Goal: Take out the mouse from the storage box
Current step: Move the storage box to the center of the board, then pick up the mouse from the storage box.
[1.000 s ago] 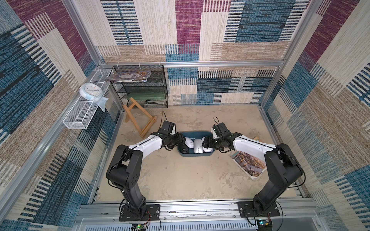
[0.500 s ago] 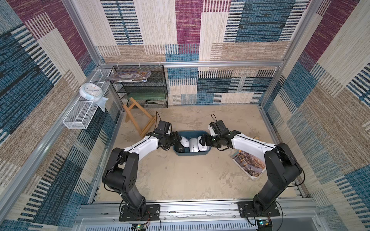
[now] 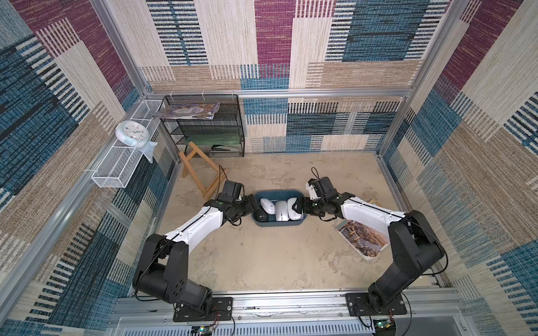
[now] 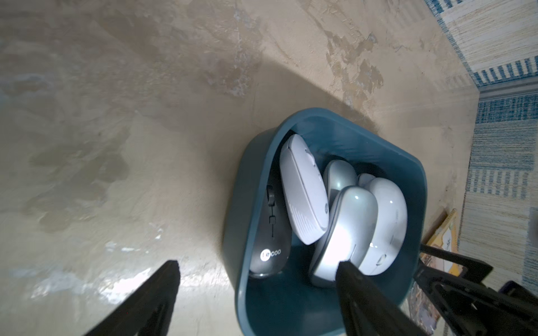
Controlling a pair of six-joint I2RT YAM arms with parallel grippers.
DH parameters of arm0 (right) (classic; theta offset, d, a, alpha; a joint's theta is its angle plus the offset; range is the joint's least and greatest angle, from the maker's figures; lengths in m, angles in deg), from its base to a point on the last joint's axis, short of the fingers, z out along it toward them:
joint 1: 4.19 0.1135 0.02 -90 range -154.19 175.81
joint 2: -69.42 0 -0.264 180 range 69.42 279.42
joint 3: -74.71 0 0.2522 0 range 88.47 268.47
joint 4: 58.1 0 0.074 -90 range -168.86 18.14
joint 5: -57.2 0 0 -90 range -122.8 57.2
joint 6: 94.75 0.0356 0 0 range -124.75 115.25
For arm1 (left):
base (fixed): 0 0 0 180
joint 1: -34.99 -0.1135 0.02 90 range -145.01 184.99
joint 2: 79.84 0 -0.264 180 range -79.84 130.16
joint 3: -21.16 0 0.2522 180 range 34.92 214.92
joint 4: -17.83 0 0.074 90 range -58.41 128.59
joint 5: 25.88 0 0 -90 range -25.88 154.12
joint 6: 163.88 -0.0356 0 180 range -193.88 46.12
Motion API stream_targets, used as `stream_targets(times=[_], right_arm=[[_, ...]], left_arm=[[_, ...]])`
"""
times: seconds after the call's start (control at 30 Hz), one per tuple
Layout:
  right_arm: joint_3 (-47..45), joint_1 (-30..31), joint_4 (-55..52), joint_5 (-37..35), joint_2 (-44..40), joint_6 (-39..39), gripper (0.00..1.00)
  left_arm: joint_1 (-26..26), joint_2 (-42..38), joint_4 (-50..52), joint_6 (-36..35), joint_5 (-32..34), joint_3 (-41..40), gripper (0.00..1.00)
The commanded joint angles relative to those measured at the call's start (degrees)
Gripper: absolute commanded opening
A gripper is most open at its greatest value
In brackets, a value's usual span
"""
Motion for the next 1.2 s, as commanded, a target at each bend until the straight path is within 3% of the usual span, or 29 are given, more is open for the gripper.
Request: stream_targets(times=[0.0, 0.17, 0.33, 0.43, 0.6, 0.73, 0.9, 1.17], right_arm=[[1.05, 0.82, 0.20, 0.90, 0.62, -0.61, 0.88], [2.02, 1.17, 0.11, 0.26, 1.19, -1.12, 0.88], [2.56, 0.65, -4.69, -9.80, -1.89, -3.73, 0.88], [-0.15, -1.22, -5.33, -13.52, -5.93, -5.69, 0.89], [-7.25, -2.57, -3.57, -19.95, -13.82, -7.13, 0.89], [-13.02, -2.67, -0.75, -23.20, -18.94, -7.31, 0.89], [-19.36, -2.59, 3.90, -26.72, -23.89, -7.96, 0.89], [-23.62, -2.62, 8.25, -26.08, -28.05, -9.13, 0.92]], left_arm=[[-0.70, -4.74, 1.96, -1.23, 4.06, -2.39, 0.92], [-3.64, -12.00, 5.16, -1.15, 4.13, -4.52, 0.99], [-6.92, -18.49, 8.69, 1.99, 6.17, -5.77, 0.99], [-9.77, -18.75, 10.55, 0.39, 1.81, -4.49, 0.99], [-9.79, -16.43, 11.97, 0.03, 0.18, -2.66, 0.98], [-3.92, -12.59, 20.05, 1.37, 5.73, 4.52, 0.97], [6.51, -5.98, 21.28, 4.36, 9.81, 11.12, 0.96], [13.68, 7.19, 28.20, 8.43, 15.90, 23.29, 0.93]])
